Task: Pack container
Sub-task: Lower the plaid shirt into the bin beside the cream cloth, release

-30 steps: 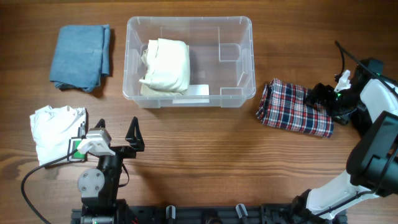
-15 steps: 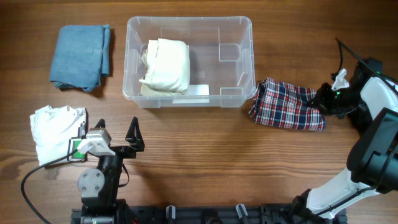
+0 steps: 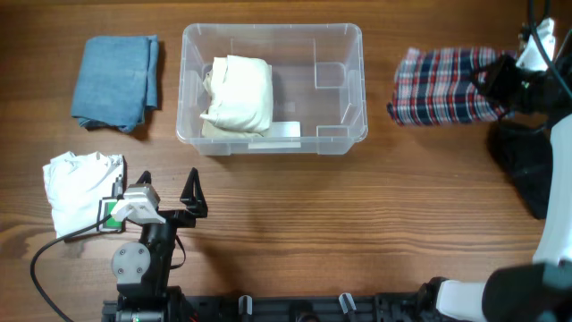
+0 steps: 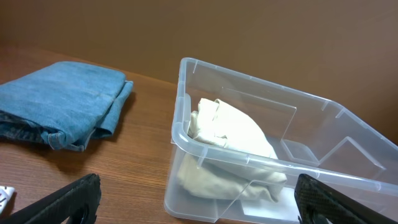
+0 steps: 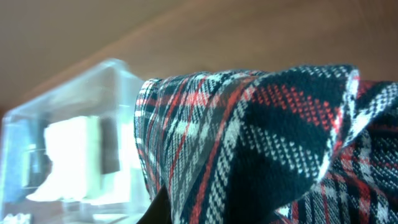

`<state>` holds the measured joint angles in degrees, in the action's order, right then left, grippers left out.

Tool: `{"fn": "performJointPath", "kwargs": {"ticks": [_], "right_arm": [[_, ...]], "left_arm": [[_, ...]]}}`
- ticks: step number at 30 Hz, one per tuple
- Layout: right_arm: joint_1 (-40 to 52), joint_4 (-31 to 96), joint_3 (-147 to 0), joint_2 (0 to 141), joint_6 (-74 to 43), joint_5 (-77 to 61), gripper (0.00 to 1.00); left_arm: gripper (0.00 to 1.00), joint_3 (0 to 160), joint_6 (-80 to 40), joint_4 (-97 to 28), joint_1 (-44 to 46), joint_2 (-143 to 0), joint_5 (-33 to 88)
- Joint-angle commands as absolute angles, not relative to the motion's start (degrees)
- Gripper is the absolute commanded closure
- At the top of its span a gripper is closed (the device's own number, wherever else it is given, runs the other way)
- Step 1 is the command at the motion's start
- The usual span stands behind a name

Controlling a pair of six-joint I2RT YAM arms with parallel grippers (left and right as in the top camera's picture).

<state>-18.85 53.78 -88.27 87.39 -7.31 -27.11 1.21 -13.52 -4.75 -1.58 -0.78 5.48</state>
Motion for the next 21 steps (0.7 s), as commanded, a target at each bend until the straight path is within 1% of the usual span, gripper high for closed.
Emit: {"fn": "performJointPath", "kwargs": {"ticks": [1, 5, 11, 13, 17, 21], "right_arm": [[-15.9, 52.7, -93.1, 82.8, -11.2, -30.1, 0.96], [-11.9, 50.3, -95.7, 80.8, -15.1, -30.1, 0.96], [-0.6, 45.6, -95.7, 82.2, -19.0, -30.0, 0.96], [4.0, 44.2, -95.7, 84.1, -22.4, -27.0, 0.96], [10.0, 43.5, -95.7, 88.2, -26.1, -23.5, 0.96], [13.3, 42.9, -95.7, 92.7, -27.0, -23.3, 0.96]], "left_arm": [[0.0, 0.8, -12.4, -4.7, -1.9, -0.4, 5.5], [0.0, 0.8, -12.4, -4.7, -1.9, -0.4, 5.5], [0.0, 0.8, -12.4, -4.7, -1.9, -0.4, 5.5], [0.0, 0.8, -12.4, -4.7, -1.9, -0.4, 5.5], [0.0, 0.8, -12.4, -4.7, -1.9, -0.4, 5.5], [0.0, 0.8, -12.4, -4.7, -1.9, -0.4, 5.5]]}}
